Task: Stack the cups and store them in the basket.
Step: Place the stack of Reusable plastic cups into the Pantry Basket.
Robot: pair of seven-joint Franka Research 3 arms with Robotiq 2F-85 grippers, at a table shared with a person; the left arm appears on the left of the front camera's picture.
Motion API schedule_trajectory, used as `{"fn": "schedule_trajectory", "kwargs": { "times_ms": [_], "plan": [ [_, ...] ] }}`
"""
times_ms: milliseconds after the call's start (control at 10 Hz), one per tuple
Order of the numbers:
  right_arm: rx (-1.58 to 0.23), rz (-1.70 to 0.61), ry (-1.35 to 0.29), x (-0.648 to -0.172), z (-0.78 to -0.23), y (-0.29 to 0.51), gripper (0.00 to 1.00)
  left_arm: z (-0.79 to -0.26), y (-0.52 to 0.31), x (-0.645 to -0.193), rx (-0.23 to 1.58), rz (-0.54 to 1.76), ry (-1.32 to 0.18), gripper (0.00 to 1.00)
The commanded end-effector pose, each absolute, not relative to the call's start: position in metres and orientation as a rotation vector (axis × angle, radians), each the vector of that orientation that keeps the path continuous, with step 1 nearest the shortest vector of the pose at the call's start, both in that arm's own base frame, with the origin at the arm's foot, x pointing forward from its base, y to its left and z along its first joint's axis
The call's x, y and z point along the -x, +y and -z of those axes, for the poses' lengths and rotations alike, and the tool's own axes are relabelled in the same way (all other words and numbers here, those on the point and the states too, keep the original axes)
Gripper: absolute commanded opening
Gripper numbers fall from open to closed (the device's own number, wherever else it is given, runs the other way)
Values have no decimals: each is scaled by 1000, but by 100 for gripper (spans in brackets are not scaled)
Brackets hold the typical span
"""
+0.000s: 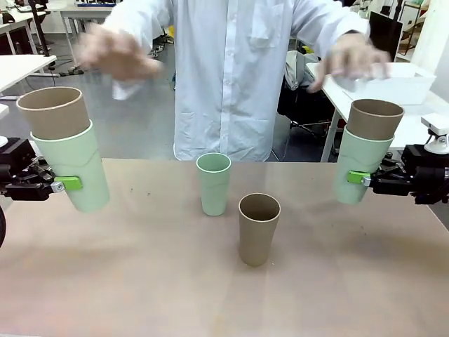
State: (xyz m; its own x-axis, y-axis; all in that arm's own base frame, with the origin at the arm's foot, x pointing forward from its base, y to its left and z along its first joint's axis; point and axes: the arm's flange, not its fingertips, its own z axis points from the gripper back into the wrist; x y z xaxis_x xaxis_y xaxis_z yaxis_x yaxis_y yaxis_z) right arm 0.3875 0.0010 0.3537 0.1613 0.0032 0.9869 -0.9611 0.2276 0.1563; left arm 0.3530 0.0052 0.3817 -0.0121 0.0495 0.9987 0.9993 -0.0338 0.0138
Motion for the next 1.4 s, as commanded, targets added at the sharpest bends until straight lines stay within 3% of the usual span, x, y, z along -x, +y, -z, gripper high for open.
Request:
{"fn": "schedule_trajectory", "kwargs": {
  "times_ms": [0, 1300],
  "plan": [
    [-1098, -934, -1174, -388, -356, 2, 86, -383, 5, -353, 1268, 1222, -1240, 86],
    [-1098, -934, -1174, -388, -356, 2, 86, -383, 5, -353, 1268, 1222, -1240, 86]
  ]
}}
